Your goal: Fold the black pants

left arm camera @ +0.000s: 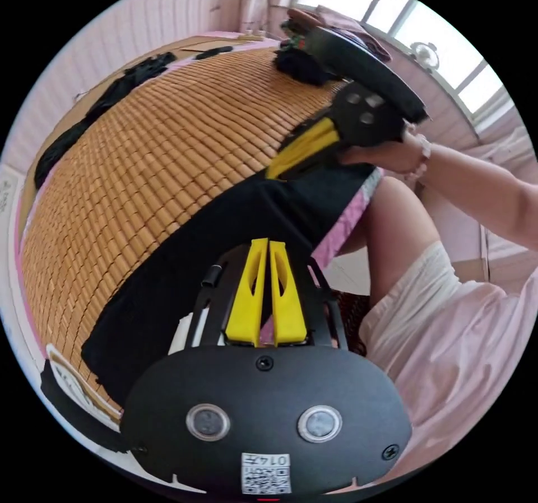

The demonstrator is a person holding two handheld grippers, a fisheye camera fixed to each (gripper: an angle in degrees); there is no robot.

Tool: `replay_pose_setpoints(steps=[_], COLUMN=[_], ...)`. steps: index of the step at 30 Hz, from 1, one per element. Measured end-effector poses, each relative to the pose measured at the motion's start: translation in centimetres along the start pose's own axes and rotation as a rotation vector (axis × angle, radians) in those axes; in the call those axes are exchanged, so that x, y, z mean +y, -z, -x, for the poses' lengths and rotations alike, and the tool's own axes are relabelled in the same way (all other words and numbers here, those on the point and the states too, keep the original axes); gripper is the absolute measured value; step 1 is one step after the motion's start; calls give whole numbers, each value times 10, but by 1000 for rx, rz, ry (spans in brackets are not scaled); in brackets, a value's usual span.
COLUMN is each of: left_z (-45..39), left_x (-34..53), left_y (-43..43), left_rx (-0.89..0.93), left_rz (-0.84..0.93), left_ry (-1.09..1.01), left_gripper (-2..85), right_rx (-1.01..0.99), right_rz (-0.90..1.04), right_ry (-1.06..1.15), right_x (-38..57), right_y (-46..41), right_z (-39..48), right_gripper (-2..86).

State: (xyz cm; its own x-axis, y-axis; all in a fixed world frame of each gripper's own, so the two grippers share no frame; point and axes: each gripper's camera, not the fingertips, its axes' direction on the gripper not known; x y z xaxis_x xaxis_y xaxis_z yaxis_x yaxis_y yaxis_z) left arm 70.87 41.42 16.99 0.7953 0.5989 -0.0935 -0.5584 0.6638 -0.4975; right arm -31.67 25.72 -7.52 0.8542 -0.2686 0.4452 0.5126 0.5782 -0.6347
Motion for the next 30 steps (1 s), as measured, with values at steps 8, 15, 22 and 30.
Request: replay_pose_setpoints(steps=[8,15,22,30], left_z=[-45,-44,-63,-73], left_x=[-18,-12,-11,6], left_y=[-71,-81,-89,-86], left_rx=[-108,-10,-114,-226], left_rz=[147,143,198,186], left_ry=[-158,-136,-248,-269], left_gripper=[-10,-10,-10,-9], right_rx=[-14,-13,-88,-179], right_rz=[215,233,184,-237], right_ry=[43,52,-31,-425], right_x=[-38,-32,0,130], right_y=[-43,-56,-68,-58], right_z=[-5,-14,-37,-66], right_gripper=[-5,-7,-9,3])
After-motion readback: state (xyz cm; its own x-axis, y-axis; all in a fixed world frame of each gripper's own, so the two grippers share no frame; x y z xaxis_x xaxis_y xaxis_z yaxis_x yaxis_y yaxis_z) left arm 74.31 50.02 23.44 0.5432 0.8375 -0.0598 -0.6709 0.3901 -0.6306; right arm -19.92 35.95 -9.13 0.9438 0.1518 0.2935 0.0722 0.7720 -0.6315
